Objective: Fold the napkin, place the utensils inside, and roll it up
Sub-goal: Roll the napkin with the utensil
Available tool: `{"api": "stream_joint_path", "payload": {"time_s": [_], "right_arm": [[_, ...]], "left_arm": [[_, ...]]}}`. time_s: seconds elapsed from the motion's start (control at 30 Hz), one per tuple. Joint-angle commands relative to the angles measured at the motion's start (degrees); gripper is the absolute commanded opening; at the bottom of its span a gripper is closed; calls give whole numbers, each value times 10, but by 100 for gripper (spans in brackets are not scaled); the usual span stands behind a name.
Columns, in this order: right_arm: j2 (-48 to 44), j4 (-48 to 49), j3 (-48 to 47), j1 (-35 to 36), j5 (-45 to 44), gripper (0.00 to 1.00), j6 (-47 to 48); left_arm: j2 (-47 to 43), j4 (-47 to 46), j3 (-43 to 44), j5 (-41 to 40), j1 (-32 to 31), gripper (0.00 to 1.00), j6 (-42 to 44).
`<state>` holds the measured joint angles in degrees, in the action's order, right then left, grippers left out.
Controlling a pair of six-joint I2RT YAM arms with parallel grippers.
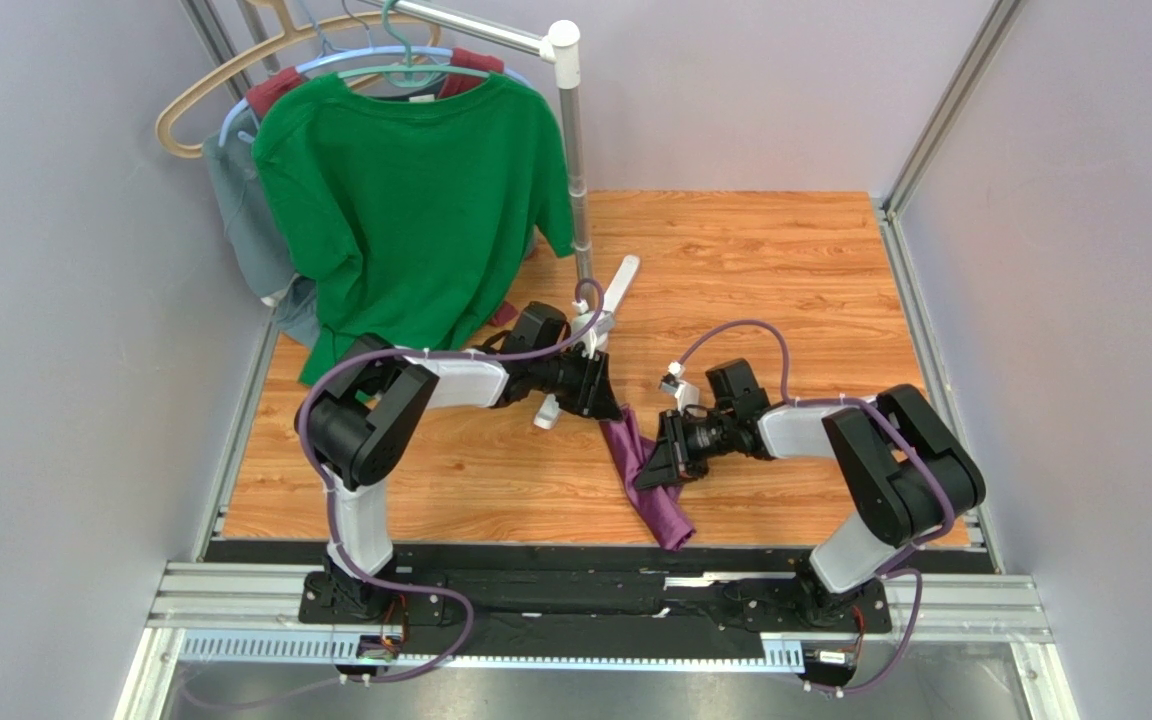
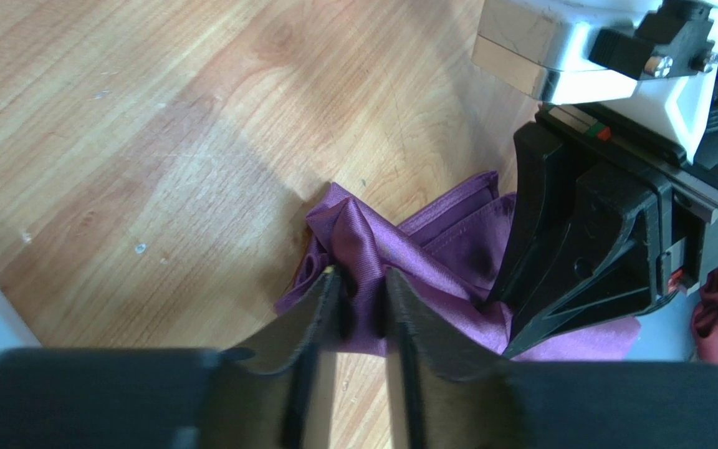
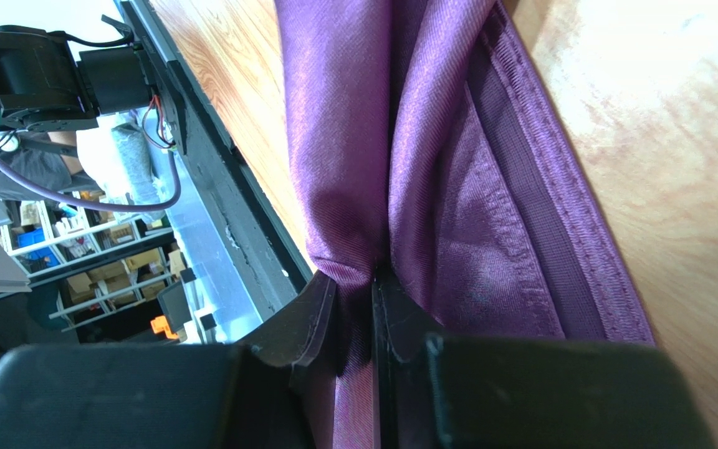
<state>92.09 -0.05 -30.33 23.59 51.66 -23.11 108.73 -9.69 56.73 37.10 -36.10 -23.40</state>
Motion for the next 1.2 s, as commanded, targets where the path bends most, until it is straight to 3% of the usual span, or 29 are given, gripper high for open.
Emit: {"api": "stream_joint_path", "payload": {"time_s": [0.0,0.03,0.07,0.13,0.27,0.37,0.47,0.67,0.9,1.17], "right_arm": [[7,-16,-1,-3,-40,10,3],[3,-22,-3,-3,-42,13,6],[-4,-41,-10,-3,-49,22,9],[-31,-67,-20,-4,-60,30,15],[-95,-166,-58,-2,-93,46,40],[-146,-236,-98,4,-137,52,53],[-187,-281,-136,35,-205,54,63],[-204,-306,-180,166,-380,54,53],[-147,-283,-177,222,-416,54,42],[-97,-283,-176,232,-442,53,49]], "left_arm": [[13,-16,7,12,-8,19,12],[16,-11,9,12,-9,15,10],[20,5,15,11,-11,6,9],[21,30,25,1,-13,0,11],[26,114,58,-21,-18,0,26],[32,150,75,-22,-19,0,30],[39,171,87,-24,-20,0,32],[45,185,95,-26,-21,0,27],[49,181,96,-21,-21,0,20],[48,185,99,-22,-21,0,20]]}}
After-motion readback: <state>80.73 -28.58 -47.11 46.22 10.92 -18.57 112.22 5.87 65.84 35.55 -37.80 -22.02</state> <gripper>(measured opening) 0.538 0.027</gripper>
